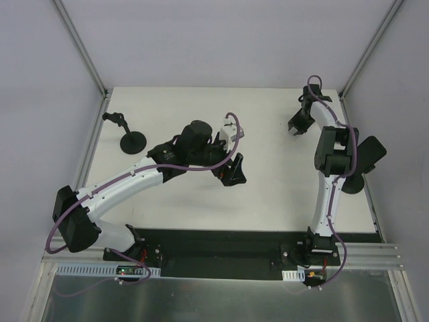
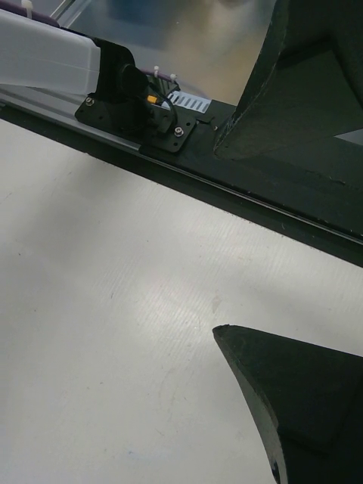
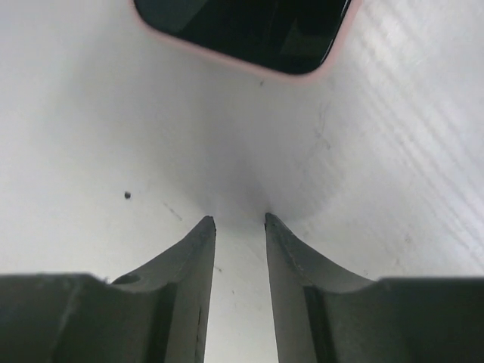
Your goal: Place the phone on the phone stand
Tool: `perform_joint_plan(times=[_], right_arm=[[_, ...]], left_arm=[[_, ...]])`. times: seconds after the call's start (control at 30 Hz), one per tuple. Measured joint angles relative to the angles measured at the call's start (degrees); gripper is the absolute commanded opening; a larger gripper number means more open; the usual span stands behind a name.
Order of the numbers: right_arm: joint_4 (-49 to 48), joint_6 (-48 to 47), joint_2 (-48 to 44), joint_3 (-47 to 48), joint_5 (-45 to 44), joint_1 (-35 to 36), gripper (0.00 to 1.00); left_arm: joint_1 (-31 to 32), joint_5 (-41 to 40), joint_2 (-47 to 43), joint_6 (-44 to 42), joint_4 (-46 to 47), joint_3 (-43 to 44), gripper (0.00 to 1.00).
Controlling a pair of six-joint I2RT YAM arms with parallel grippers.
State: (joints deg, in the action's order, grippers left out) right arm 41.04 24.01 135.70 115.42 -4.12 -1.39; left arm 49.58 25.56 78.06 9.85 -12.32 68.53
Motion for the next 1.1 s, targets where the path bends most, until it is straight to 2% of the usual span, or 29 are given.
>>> perform_joint_plan(times=[0.1, 0.13, 0.17, 0.23, 0.4, 0.5, 0.73, 0.97, 1.1], right_arm=[[-2.8, 0.2, -3.0, -5.3, 1.9, 0.6, 0.53], [-3.8, 0.2, -3.8, -6.4, 2.2, 0.6, 0.67], [-4.5, 0.4, -4.2, -7.1, 2.3, 0.7, 0.73], [-6.5, 1.0, -4.8, -7.8, 2.2, 0.7, 0.83], [-10.5, 4.1, -5.0, -8.2, -0.7, 0.1, 1.00], [-10.0, 6.1, -3.9, -6.4, -4.7, -0.8, 0.96], [-7.9, 6.6, 6.9, 11.2, -8.7, -2.8, 0.97], [-7.6, 8.2, 8.5, 13.6, -11.8, -2.9, 0.96], [-4.6, 9.2, 11.3, 18.9, -13.5, -2.9, 0.96]], left_arm=[[0.0, 0.0, -0.2, 0.0, 0.1, 0.0, 0.89], [0.0, 0.0, -0.2, 0.1, 0.1, 0.0, 0.89], [0.0, 0.0, -0.2, 0.1, 0.1, 0.0, 0.89], [0.0, 0.0, -0.2, 0.1, 0.1, 0.0, 0.89], [0.0, 0.0, -0.2, 0.2, 0.1, 0.0, 0.89], [0.0, 0.0, -0.2, 0.2, 0.1, 0.0, 0.89], [0.0, -0.1, -0.2, 0.1, 0.1, 0.0, 0.89], [0.0, -0.1, -0.2, 0.1, 0.0, 0.0, 0.89], [0.0, -0.1, -0.2, 0.1, 0.0, 0.0, 0.89]])
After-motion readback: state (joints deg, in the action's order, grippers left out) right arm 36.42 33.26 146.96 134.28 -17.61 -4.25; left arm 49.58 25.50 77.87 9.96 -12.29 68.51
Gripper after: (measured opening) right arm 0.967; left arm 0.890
